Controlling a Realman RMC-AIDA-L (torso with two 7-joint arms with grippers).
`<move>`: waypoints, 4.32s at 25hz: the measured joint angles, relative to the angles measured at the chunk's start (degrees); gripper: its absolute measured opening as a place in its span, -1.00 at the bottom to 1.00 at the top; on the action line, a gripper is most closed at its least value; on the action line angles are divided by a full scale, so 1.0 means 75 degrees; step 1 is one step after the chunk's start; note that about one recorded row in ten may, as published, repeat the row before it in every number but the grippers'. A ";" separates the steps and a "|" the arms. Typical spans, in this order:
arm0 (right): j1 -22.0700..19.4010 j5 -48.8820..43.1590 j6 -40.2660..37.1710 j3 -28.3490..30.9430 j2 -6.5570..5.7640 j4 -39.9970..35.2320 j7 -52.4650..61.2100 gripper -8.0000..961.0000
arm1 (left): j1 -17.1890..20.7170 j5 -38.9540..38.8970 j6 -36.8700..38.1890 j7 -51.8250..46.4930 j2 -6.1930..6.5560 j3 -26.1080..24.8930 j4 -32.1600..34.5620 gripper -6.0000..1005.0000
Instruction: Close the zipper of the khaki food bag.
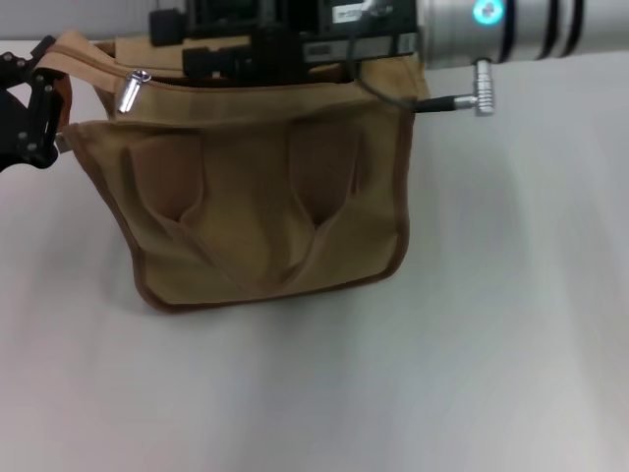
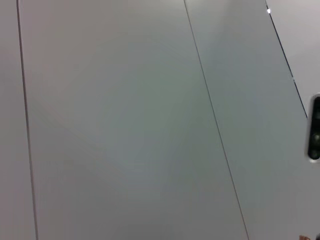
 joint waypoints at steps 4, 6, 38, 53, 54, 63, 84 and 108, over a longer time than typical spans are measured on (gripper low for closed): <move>0.0225 0.0001 0.0445 -0.0461 0.0021 0.0112 0.0301 0.46 | -0.0008 -0.0001 0.0004 0.0000 0.0000 0.0000 0.0000 -0.95; 0.0325 0.0004 0.0634 -0.0563 0.0034 0.0260 0.0324 0.46 | -0.0009 -0.0001 0.0004 0.0000 0.0000 0.0000 0.0001 -0.95; 0.0814 0.1066 0.1993 -0.2838 0.0047 0.0536 0.0177 0.43 | -0.0201 0.0002 0.0420 -0.0072 -0.0012 0.0052 -0.0199 -0.95; 0.0735 0.1063 0.2180 -0.3220 0.0047 0.0172 0.0143 -0.24 | -0.0262 -0.0023 0.0472 -0.0038 -0.0001 0.0026 -0.0290 -0.95; 0.0726 0.1060 0.2181 -0.3227 0.0047 0.0157 0.0128 -0.30 | -0.0260 -0.0033 0.0472 -0.0037 -0.0001 0.0024 -0.0291 -0.95; 0.0639 0.1083 0.2133 -0.3337 0.0047 0.0009 -0.0242 -0.86 | -0.0226 -0.0044 0.0482 -0.0018 0.0000 0.0024 -0.0299 -0.95; -0.0152 0.1122 0.2269 -0.3807 0.0047 -0.1134 -0.0432 -0.96 | -0.0092 -0.0136 0.0118 -0.0020 0.0023 -0.0099 -0.0592 -0.95; -0.1310 0.1044 0.2227 -0.3821 -0.0016 -0.2325 -0.0627 -0.95 | 0.0091 -0.0080 -0.0251 -0.0015 0.0036 -0.0164 -0.0774 -0.95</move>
